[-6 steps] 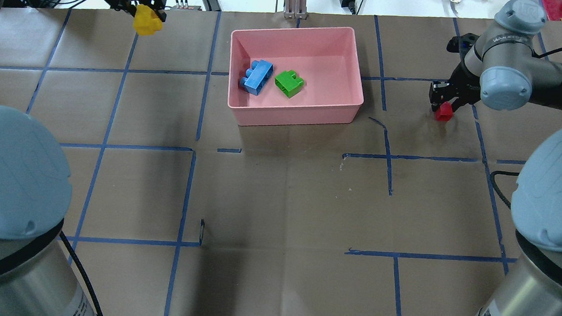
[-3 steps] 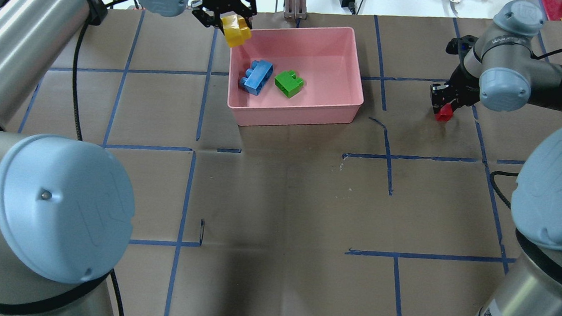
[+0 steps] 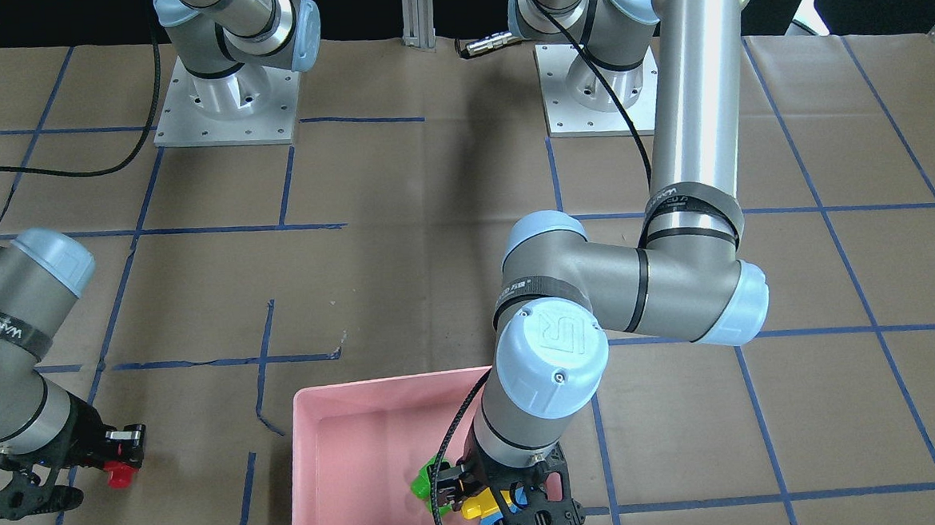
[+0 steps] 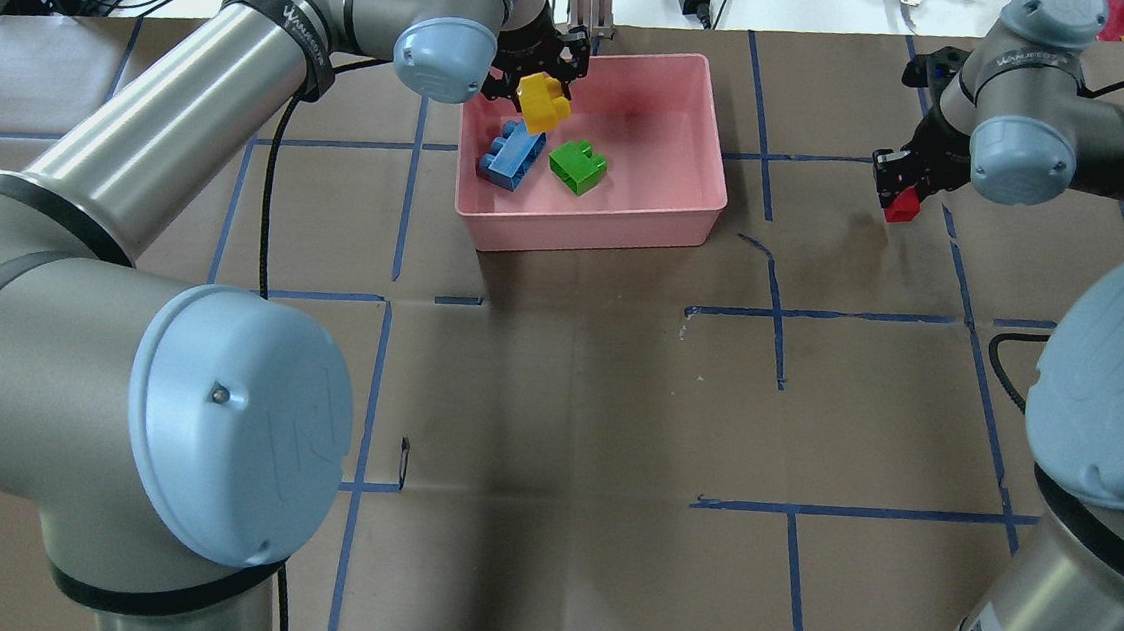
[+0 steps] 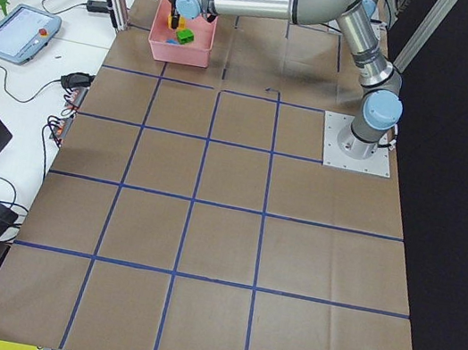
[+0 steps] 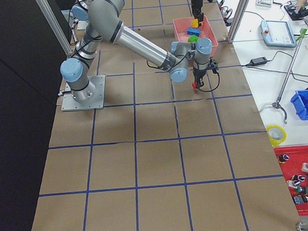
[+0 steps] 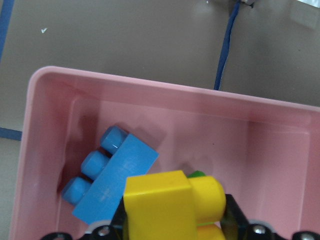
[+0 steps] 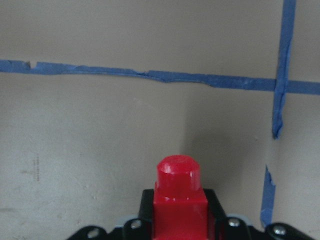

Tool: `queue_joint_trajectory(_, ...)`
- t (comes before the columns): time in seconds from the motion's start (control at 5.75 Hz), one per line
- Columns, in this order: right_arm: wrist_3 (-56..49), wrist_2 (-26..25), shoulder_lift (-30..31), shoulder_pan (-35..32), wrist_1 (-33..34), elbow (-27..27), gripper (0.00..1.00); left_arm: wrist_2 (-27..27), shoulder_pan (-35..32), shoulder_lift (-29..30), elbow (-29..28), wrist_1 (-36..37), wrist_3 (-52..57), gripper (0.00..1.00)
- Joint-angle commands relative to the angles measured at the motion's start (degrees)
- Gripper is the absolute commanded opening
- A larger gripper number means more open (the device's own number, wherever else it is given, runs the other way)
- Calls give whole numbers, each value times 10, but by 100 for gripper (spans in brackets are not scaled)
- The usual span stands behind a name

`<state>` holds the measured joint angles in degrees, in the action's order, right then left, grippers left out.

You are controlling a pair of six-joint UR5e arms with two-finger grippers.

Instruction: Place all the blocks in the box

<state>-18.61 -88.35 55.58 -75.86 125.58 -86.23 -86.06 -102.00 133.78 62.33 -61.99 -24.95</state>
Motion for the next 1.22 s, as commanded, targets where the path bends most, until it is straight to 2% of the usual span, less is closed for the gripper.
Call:
queue_joint_trajectory(0.0,-3,-2,20,-1,-45,18,8,-7,1,-20,-3,-48,2,99)
queue_joint_trajectory(0.17,5,-1,37,-5,-77,21,8,-5,20,-57,-2,-76,23,100)
queue_joint_trajectory(0.35,54,4,67,-13,-126,28,8,-4,58,-103,2,-140,97,100)
queue_joint_trajectory(0.52,100,5,84,-40,-157,39,9,-2,92,-155,4,-226,148,100)
queue_joint_trajectory(0.7,170,18,87,-80,-171,64,9,-5,96,-201,16,-278,179,100)
queue_joint_trajectory(0.87,257,73,81,-118,-180,87,9,-6,98,-263,84,-288,227,100)
queue_joint_trajectory(1.04,323,133,67,-159,-172,91,9,-6,102,-339,177,-281,255,100)
